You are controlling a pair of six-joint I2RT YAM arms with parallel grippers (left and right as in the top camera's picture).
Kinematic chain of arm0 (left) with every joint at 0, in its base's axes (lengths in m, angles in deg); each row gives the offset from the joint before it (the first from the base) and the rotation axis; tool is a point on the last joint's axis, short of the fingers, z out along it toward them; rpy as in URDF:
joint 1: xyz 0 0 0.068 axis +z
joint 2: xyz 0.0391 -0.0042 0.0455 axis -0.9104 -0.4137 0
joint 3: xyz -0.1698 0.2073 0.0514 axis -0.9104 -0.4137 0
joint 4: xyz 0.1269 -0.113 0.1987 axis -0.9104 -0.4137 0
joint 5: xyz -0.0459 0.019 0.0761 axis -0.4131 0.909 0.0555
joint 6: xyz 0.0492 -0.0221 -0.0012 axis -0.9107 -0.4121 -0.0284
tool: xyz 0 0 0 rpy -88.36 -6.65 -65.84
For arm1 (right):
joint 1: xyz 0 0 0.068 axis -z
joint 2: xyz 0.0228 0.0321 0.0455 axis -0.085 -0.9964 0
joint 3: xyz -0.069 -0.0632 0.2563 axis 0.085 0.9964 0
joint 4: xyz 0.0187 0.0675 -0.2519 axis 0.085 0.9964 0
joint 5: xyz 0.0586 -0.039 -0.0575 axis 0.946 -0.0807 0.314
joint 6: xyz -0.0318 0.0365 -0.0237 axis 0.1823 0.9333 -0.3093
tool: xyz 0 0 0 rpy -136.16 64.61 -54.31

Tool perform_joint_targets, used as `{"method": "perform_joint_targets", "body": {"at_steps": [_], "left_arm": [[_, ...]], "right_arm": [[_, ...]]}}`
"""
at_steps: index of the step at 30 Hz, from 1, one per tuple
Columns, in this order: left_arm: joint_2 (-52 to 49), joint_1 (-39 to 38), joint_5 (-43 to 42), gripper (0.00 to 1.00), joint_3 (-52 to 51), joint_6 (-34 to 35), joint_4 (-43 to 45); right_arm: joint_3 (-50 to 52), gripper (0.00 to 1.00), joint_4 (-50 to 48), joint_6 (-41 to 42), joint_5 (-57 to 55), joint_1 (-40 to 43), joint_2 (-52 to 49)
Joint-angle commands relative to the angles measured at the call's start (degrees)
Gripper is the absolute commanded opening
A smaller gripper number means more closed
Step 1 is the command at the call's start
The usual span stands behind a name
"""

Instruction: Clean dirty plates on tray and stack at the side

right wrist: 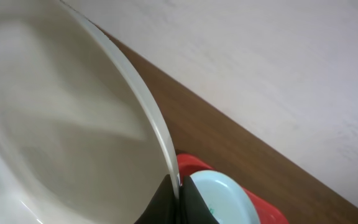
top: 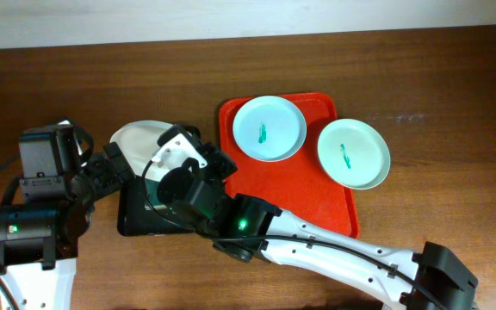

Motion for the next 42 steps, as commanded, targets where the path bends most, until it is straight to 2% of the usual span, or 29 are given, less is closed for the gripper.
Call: {"method": "perform_joint_targets", "body": {"at_steps": [1, 28, 34, 37, 39, 42], "left_arm": [[0.3, 0.3, 0.9, 0.99, 0.6, -0.1, -0.1], [0.3, 0.3, 0.9, 0.99, 0.6, -0.1, -0.1], [0.3, 0.3, 0.9, 0.99, 0.6, -0.1, -0.1], [0.3, 0.3, 0.9, 0.99, 0.6, -0.1, -0.1], [0.3, 0.3, 0.9, 0.99, 0.6, -0.1, -0.1], [0.3, 0.3, 0.8, 1.00, 0.6, -0.1, -0.1]], "right_arm": [[-1.0, 0.04, -0.4, -0.7, -2.8, -0.7, 1.3], [-1.0, 0.04, 0.3, 0.1, -2.8, -0.6, 1.3], [-1.0, 0.04, 7.1, 9.1, -2.8, 0.2, 1.3], [-1.0, 0.04, 13.3, 19.6, -1.4, 1.7, 1.3], [-1.0, 0.04, 17.9, 27.2, 7.4, 3.3, 1.3], [-1.0, 0.04, 23.7, 33.8, 27.6, 7.4, 1.3]]}}
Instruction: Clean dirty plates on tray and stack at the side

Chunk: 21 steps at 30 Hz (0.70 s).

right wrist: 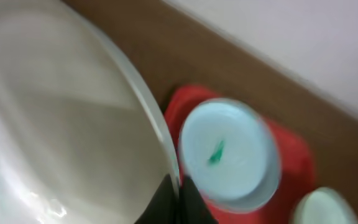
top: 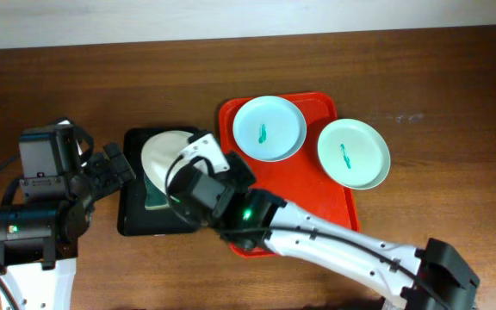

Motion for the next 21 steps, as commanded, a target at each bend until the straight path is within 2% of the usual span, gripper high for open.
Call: {"method": "perform_joint_targets", "body": {"at_steps": [1, 4, 7, 9, 16, 21], "left_arm": [[0.3, 0.3, 0.8, 0.99, 0.6, -0.1, -0.1], [0.3, 0.3, 0.8, 0.99, 0.6, -0.1, -0.7], [0.3, 0.3, 0.8, 1.00, 0.6, -0.1, -1.3], [0.3, 0.3, 0.8, 0.99, 0.6, -0.1, -1.4], [0.3, 0.3, 0.8, 1.00, 0.6, -0.1, -1.4], [0.3, 0.3, 0.8, 0.99, 0.6, -0.1, -1.4]], "right_arm": [[-0.8, 0.04, 4.1, 14.3, 24.0, 5.1, 1.3], [-0.8, 0.04, 8.3, 20.2, 40.0, 12.4, 1.3], [-0.8, 0.04, 11.3, 20.8, 53.0, 20.5, 1.3], [-0.8, 0.04, 12.1, 20.8, 56.9, 23.8, 1.3], [-0.8, 0.04, 18.6, 20.8, 57.7, 30.3, 1.3], [-0.8, 0.04, 24.2, 17.9, 59.1, 39.9, 2.0]]}}
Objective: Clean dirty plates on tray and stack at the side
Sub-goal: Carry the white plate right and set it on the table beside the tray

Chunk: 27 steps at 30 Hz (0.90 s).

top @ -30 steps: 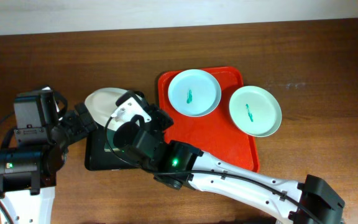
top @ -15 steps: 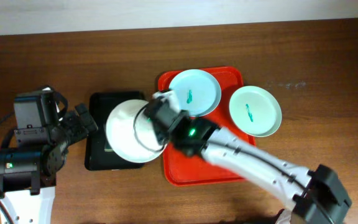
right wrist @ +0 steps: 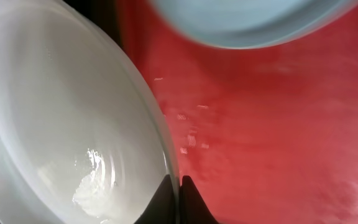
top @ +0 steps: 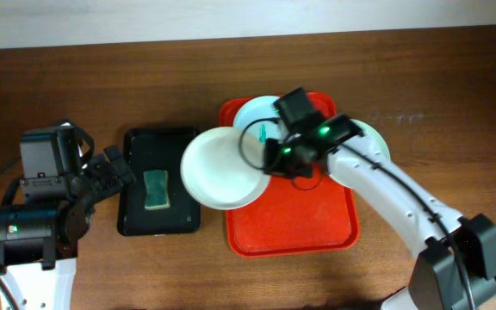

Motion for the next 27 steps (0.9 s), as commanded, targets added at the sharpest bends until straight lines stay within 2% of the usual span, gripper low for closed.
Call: {"method": "perform_joint_targets", "body": {"at_steps": [1, 7, 13, 23, 27], "left_arm": [[0.3, 0.3, 0.8, 1.00, 0.6, -0.1, -0.1], [0.3, 0.3, 0.9, 0.99, 0.6, -0.1, -0.1], [0.3, 0.3, 0.9, 0.99, 0.6, -0.1, -0.1], [0.3, 0.3, 0.9, 0.99, 0.6, -0.1, -0.1], [0.3, 0.3, 0.9, 0.99, 0.6, -0.1, -0.1]], "right_arm": [[-0.7, 0.04, 4.2, -3.8, 2.0, 9.6, 2.5], [-0.7, 0.04, 12.9, -13.5, 0.5, 27.9, 8.7], [-0.7, 0.04, 17.2, -13.7, -14.2, 46.0, 13.8], [5.2, 0.04, 13.9, -13.0, -15.8, 71.8, 7.2], [9.8, 0.04, 11.0, -12.7, -15.4, 77.0, 1.9]]}}
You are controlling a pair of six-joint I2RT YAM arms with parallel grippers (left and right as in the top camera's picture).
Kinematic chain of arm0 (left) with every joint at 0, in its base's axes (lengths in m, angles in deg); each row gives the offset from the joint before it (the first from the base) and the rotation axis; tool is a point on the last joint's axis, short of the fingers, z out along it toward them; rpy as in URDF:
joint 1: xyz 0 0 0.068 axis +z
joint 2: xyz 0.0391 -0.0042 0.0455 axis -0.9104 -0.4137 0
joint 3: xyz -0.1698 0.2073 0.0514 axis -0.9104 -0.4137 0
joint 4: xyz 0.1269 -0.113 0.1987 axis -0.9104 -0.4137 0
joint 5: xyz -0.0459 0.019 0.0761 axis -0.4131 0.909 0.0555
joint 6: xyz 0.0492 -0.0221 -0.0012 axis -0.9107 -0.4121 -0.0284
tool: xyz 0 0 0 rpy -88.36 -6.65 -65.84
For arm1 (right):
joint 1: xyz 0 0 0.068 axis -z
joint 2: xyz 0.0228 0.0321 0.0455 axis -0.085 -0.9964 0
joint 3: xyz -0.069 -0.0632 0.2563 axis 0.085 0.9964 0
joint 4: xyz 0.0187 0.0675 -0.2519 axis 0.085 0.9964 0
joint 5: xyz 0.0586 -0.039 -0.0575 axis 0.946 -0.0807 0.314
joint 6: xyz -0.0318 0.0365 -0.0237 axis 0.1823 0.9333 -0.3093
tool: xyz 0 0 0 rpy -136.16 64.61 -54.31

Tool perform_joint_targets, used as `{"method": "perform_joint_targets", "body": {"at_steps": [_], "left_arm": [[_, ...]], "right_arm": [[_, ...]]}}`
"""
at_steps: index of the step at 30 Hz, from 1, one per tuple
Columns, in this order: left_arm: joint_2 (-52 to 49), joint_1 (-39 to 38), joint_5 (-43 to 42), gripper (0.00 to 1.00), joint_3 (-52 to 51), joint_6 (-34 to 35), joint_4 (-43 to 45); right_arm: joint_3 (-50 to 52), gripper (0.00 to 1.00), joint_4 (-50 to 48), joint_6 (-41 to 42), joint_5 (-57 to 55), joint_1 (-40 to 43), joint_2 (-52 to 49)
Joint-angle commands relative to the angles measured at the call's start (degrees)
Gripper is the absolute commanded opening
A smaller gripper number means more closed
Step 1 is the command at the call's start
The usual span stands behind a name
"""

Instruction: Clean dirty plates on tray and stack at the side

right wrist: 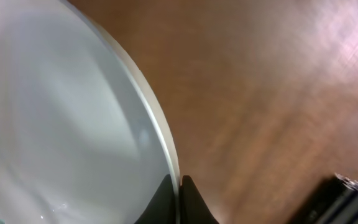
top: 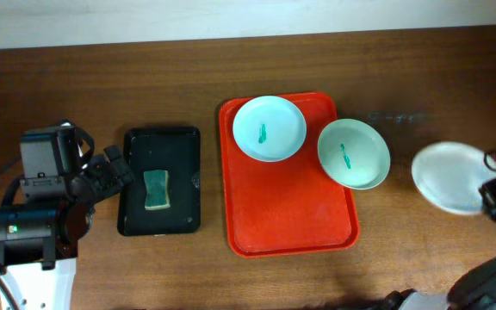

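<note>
A clean white plate [top: 449,176] is over the table to the right of the red tray [top: 288,222]. My right gripper [top: 494,195] is shut on its rim; in the right wrist view the plate [right wrist: 61,124] fills the left and the black fingertips [right wrist: 178,196] pinch its edge. Two pale blue plates with green smears remain: one [top: 269,127] on the tray's far left, one [top: 353,152] overhanging the tray's right edge. My left gripper [top: 117,170] hangs beside the black tray; whether it is open or shut does not show.
A black tray [top: 160,216] left of the red tray holds a green sponge [top: 156,189]. The left arm's base [top: 33,215] stands at the table's left. A dark object [right wrist: 344,199] shows at the lower right of the right wrist view.
My right gripper has moved with the white plate from over the red tray's left edge to the table right of the tray. The left arm has not moved.
My right gripper held the white plate tilted over the black tray, near the left gripper. Then it held it over the sponge. Later the plate was over the red tray's left edge, and now it is at the far right of the table.
</note>
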Motion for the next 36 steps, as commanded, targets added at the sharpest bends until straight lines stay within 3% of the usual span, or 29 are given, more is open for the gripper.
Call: {"method": "perform_joint_targets", "body": {"at_steps": [1, 4, 5, 6, 8, 15, 18, 22, 26, 28, 32, 36], "left_arm": [[0.3, 0.3, 0.9, 0.99, 0.6, -0.1, 0.0], [0.3, 0.3, 0.9, 1.00, 0.6, -0.1, 0.0], [0.3, 0.3, 0.9, 0.99, 0.6, -0.1, 0.0], [0.3, 0.3, 0.9, 0.99, 0.6, -0.1, 0.0], [0.3, 0.3, 0.9, 1.00, 0.6, -0.1, 0.0], [0.3, 0.3, 0.9, 0.99, 0.6, -0.1, 0.0], [0.3, 0.3, 0.9, 0.99, 0.6, -0.1, 0.0], [0.3, 0.3, 0.9, 0.99, 0.6, -0.1, 0.0], [0.3, 0.3, 0.9, 0.99, 0.6, -0.1, 0.0], [0.3, 0.3, 0.9, 1.00, 0.6, -0.1, 0.0], [0.3, 0.3, 0.9, 0.99, 0.6, -0.1, 0.0], [0.3, 0.3, 0.9, 0.99, 0.6, -0.1, 0.0]], "right_arm": [[4.3, 0.04, -2.7, 0.7, 1.1, 2.7, -4.4], [6.0, 0.07, -4.7, -1.3, 5.4, 2.4, -6.4], [6.1, 0.22, -4.6, -1.3, 5.1, 2.2, -6.4], [6.0, 0.52, -4.0, -0.9, 4.7, 1.8, -6.2], [5.4, 0.59, -2.7, 0.4, 5.1, 1.8, -5.5], [4.0, 0.56, 0.0, -10.6, 21.4, -5.2, 4.7], [4.1, 0.55, 1.6, -14.8, 21.6, -13.4, 8.4], [4.1, 0.56, 0.8, -15.2, 20.8, -30.8, 8.3], [4.1, 0.50, -7.2, -18.3, 13.5, -46.0, 5.8], [4.1, 0.49, -11.6, -18.7, 4.9, -53.3, 3.6], [4.1, 0.48, -18.0, -21.9, 0.2, -62.1, -1.7], [4.1, 0.36, -20.4, -17.5, -12.7, -67.8, -8.6]]}}
